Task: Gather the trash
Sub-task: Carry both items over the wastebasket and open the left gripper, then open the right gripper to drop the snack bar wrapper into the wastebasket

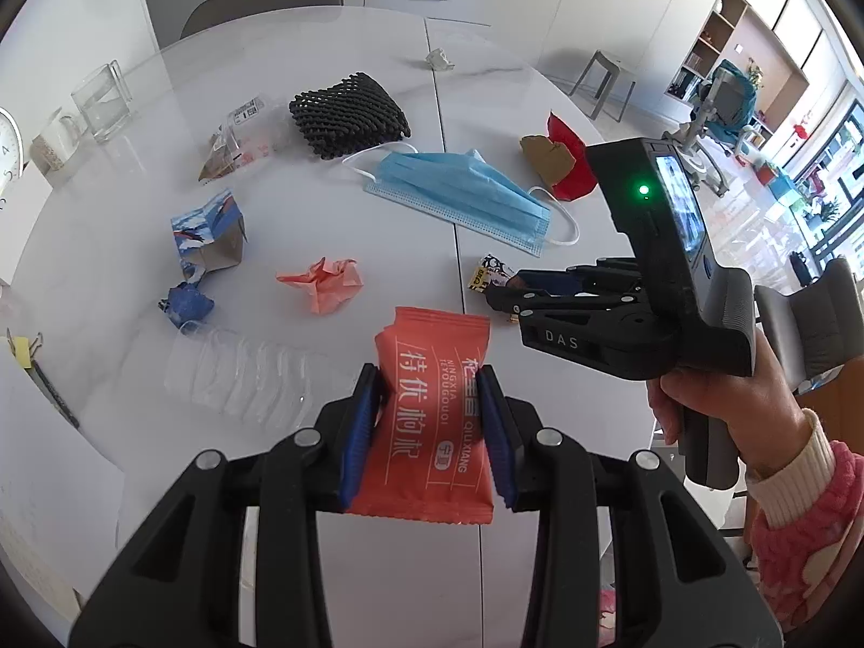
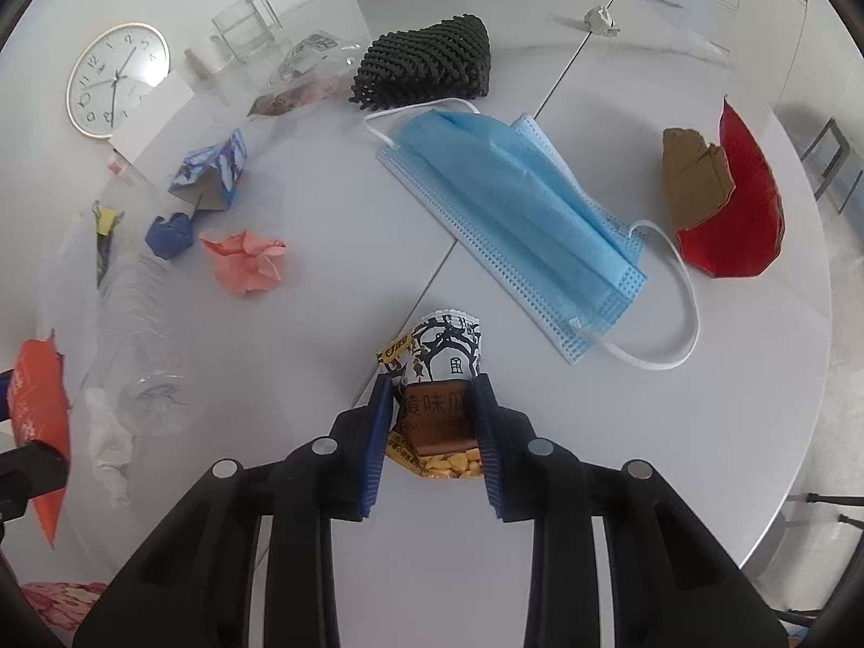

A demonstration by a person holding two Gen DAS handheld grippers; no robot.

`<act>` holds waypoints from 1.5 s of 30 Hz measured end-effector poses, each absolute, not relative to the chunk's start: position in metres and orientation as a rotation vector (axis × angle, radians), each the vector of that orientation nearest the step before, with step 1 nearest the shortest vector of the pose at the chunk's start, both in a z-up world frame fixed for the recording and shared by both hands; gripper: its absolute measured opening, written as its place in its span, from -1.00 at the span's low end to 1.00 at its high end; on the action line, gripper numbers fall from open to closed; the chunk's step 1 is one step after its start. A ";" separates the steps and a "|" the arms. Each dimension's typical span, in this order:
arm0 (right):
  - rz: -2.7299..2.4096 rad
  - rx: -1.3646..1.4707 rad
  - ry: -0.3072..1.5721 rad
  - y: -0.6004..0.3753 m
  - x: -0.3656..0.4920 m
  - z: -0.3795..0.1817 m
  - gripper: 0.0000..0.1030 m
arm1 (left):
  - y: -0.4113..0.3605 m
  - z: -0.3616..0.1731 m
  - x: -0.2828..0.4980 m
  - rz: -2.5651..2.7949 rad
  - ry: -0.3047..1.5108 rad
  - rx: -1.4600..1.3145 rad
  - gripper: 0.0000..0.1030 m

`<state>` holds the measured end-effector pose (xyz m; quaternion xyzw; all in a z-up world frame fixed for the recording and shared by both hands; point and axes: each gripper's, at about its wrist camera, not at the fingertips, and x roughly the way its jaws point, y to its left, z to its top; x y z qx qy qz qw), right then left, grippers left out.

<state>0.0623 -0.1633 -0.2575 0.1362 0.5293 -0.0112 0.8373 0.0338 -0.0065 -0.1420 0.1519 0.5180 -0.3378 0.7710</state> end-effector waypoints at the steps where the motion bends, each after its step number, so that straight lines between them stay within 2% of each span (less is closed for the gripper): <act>1: -0.017 0.298 1.117 -0.164 0.062 -0.257 -0.44 | -0.007 -0.142 0.034 -0.727 1.125 0.325 -0.29; 7: 0.010 0.338 1.088 -0.168 0.056 -0.244 -0.46 | -0.009 -0.142 0.033 -0.696 1.131 0.334 -0.29; 12: -0.043 0.365 1.018 -0.196 0.019 -0.201 -0.46 | -0.043 -0.130 0.020 -0.756 1.115 0.362 -0.29; 19: -0.223 0.374 0.999 -0.290 -0.071 -0.171 -0.46 | -0.150 -0.121 -0.032 -0.932 1.096 0.389 -0.29; 26: -0.344 0.400 1.023 -0.380 -0.138 -0.183 -0.46 | -0.265 -0.160 -0.079 -1.018 1.165 0.441 -0.29; 30: -0.366 0.410 1.037 -0.412 -0.156 -0.194 -0.45 | -0.304 -0.187 -0.090 -1.014 1.208 0.464 -0.28; 33: -0.363 0.417 1.045 -0.426 -0.162 -0.201 -0.45 | -0.322 -0.201 -0.096 -0.993 1.219 0.495 -0.11; 35: -0.353 0.418 1.049 -0.431 -0.163 -0.205 -0.45 | -0.327 -0.206 -0.097 -0.968 1.216 0.510 0.12; 38: -0.330 0.413 1.051 -0.433 -0.164 -0.209 -0.45 | -0.326 -0.202 -0.100 -0.946 1.203 0.496 0.27; 43: -0.288 0.413 1.048 -0.431 -0.158 -0.212 -0.43 | -0.316 -0.193 -0.098 -0.903 1.181 0.481 0.43; 45: -0.269 0.411 1.046 -0.427 -0.153 -0.213 -0.42 | -0.310 -0.192 -0.096 -0.890 1.178 0.474 0.43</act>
